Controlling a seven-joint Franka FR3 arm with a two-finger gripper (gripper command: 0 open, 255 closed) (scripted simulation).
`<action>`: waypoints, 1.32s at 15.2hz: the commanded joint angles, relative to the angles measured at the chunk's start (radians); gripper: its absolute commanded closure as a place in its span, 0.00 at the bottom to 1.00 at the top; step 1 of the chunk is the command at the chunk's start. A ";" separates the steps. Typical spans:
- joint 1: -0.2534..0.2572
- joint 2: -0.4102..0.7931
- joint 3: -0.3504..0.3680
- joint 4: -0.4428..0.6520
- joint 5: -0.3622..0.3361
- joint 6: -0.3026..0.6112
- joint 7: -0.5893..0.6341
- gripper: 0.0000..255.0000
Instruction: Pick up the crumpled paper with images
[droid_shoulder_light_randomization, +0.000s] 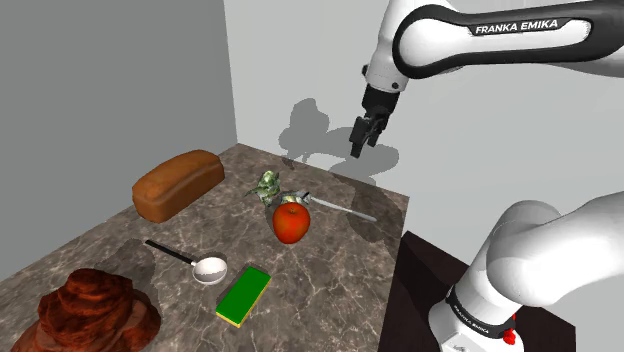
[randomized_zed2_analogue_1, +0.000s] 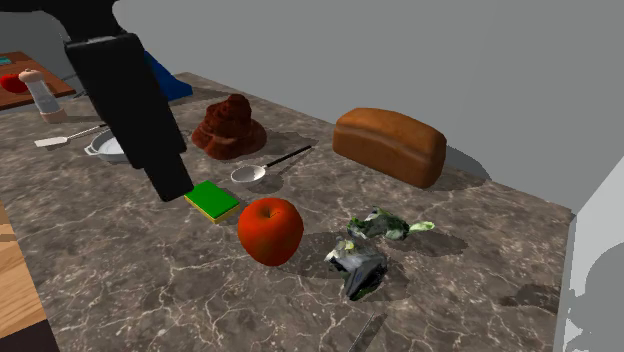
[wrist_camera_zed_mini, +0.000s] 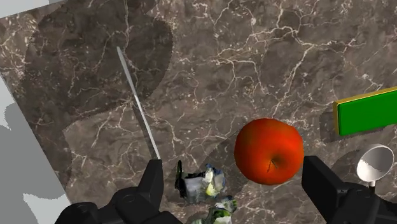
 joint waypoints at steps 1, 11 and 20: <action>0.001 0.073 0.014 0.010 0.002 0.059 0.022 0.00; -0.001 0.461 0.073 0.157 -0.023 0.274 0.143 0.00; 0.012 0.825 0.086 0.402 -0.085 0.364 0.257 0.00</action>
